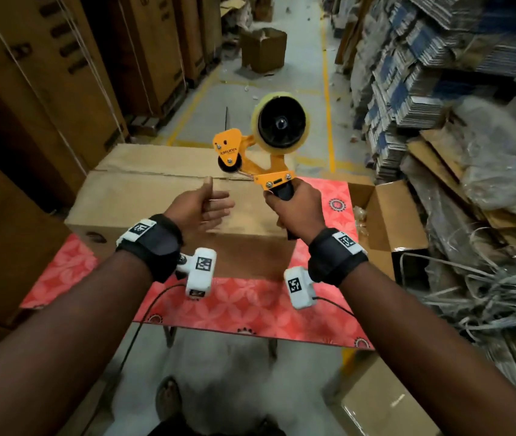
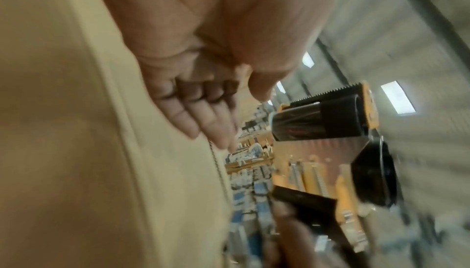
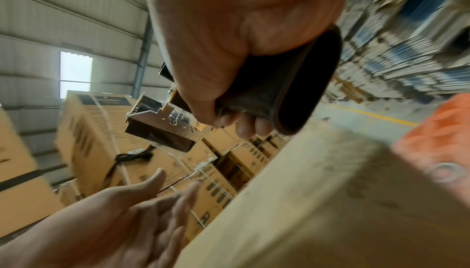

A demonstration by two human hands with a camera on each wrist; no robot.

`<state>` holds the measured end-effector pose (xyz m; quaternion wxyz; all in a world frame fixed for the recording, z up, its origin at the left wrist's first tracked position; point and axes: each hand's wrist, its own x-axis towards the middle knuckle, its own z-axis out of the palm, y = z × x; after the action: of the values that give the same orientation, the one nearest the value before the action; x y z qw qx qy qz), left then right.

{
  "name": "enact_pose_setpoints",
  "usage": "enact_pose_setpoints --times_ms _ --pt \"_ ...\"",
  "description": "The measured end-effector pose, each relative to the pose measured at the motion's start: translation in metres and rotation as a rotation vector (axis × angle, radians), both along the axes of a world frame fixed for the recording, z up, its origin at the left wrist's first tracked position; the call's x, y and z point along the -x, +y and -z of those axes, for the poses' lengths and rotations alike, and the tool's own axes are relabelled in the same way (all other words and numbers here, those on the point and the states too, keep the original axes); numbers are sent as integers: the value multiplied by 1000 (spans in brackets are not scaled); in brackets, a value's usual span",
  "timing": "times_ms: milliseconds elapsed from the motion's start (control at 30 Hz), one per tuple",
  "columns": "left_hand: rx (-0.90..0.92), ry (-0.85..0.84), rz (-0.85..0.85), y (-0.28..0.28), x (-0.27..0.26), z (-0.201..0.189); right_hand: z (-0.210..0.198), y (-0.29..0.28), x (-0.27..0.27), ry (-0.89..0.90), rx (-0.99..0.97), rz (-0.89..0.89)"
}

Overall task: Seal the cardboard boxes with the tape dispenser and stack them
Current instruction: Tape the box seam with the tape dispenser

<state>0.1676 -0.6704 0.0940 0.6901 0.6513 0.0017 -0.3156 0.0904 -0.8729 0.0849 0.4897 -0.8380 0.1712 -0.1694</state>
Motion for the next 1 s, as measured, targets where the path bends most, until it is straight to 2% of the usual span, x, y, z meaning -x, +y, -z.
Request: enact_pose_setpoints --times_ms 100,200,367,467,633,733,867,1000 --pt "249 290 68 27 -20 -6 -16 33 -27 -25 61 -50" --pt "454 405 -8 59 -49 -14 -25 66 -57 -16 101 -83" --pt "521 421 -72 122 -102 -16 -35 115 -106 7 182 -119" --pt "540 431 -65 158 -128 -17 -38 140 -133 9 231 -129" --pt "681 463 -23 201 -162 -12 -46 167 -165 22 341 -166" --pt "665 466 0 214 -174 -12 -46 177 -180 21 375 -161" --pt "536 442 -114 219 -185 -10 -46 180 -196 39 395 -162" --pt "420 393 -149 217 -196 -3 -48 181 -208 58 464 -200"
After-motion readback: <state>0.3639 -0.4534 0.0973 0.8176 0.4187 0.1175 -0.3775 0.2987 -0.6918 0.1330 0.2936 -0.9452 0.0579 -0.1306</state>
